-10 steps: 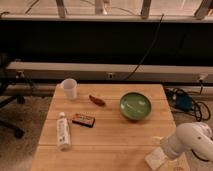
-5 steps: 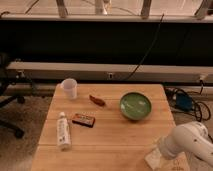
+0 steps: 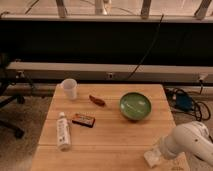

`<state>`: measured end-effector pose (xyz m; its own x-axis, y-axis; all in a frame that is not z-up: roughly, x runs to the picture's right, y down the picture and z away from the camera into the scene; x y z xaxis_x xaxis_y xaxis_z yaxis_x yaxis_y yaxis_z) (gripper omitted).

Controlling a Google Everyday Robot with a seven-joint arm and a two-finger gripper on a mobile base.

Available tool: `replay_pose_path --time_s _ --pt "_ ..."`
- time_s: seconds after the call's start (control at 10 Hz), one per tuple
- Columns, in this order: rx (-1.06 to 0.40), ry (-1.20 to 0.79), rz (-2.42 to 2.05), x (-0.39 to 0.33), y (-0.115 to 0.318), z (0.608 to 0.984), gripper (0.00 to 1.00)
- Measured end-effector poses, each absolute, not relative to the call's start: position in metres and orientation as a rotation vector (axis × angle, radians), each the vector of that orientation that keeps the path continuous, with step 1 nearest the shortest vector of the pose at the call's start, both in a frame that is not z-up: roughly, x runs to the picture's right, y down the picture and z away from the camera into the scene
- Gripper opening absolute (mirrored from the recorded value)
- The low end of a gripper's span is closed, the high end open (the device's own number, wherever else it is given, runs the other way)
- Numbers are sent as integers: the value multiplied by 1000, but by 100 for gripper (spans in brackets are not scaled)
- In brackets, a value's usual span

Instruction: Place the white sponge in the ceramic bowl

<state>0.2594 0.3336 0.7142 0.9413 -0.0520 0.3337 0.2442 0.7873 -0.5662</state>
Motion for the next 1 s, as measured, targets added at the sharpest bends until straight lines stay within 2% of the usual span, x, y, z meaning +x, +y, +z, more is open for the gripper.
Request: replay_pose_path --time_s 0.7,1.0 --pt "-556 -278 -248 253 268 676 0" --pt "-537 -261 -290 251 233 686 0"
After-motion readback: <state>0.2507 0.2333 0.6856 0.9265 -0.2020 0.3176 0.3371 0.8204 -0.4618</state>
